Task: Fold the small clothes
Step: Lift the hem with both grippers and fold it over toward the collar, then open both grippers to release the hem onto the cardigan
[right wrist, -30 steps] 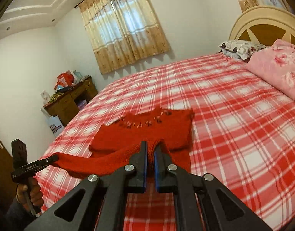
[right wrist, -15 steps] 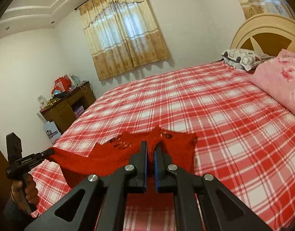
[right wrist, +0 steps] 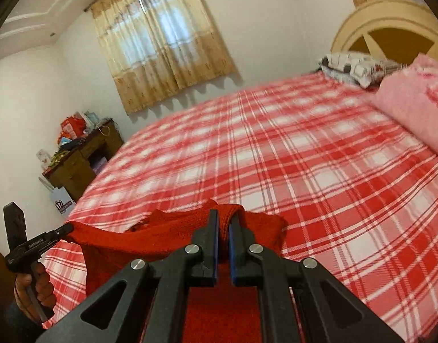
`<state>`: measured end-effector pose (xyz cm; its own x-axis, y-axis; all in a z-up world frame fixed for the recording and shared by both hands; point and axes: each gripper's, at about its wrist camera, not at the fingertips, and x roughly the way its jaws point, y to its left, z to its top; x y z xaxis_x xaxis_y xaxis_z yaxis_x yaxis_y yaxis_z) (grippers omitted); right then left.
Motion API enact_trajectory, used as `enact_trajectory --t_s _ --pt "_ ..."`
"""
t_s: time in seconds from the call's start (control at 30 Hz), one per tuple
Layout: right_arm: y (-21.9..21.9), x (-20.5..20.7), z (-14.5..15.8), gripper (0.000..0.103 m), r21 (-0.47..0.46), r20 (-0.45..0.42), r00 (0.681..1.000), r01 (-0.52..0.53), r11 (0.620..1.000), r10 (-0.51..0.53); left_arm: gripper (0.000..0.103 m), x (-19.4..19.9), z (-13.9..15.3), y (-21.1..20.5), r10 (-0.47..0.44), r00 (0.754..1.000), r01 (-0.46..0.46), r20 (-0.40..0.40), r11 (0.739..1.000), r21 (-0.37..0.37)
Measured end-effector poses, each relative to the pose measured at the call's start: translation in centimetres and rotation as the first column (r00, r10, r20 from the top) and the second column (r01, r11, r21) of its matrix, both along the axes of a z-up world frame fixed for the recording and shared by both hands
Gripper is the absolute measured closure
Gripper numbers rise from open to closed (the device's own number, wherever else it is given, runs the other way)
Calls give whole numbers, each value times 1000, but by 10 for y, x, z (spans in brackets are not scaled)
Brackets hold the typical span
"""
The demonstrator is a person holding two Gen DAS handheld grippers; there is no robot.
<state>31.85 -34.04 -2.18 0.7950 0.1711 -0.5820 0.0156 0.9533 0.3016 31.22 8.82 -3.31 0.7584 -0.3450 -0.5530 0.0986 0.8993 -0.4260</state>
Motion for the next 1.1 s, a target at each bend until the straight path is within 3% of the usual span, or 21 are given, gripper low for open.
enact_trajectory --t_s 0.37,0.4,0.5,0.53,0.6,0.63,0.73,0.83,0.9,1.0,1.03,1.1 --pt "0 94 -76 97 -100 -145 989 17 995 -32 93 59 -79 -2 33 986 -20 -161 996 82" --pt "-1 97 -75 90 -124 -139 989 38 992 -55 92 62 -83 -2 41 985 -27 -166 996 89" --pt "-4 88 -64 43 -129 -76 994 64 990 -74 86 61 -79 0 51 986 -39 -161 996 81" --pt "-4 82 -60 41 -113 -54 997 53 992 -59 82 56 -73 2 66 988 -54 -137 995 89" --pt "2 70 -56 41 -141 -65 997 36 989 -46 67 45 -63 7 102 991 -93 -87 990 107" --pt "8 64 -58 41 -164 -102 994 14 986 -31 55 35 -57 10 118 991 -110 -62 987 121" --pt "31 61 -77 41 -212 -265 963 -106 972 48 51 16 -55 12 114 993 -105 -38 977 187" --pt "68 72 -103 41 -438 -358 933 -190 879 23 43 10 -67 2 90 994 -68 -68 957 282" --pt "75 88 -109 41 -458 -369 929 -189 869 8 43 10 -74 -2 94 992 -65 -82 948 311" --pt "65 113 -95 41 -458 -285 956 -74 886 -68 43 10 -78 0 99 989 -68 -109 964 258" --pt "56 116 -84 41 -427 -240 965 -8 904 -104 43 8 -78 0 98 989 -67 -113 966 251" --pt "51 110 -73 41 -343 -207 974 16 939 -92 43 3 -77 -4 89 990 -58 -110 965 256"
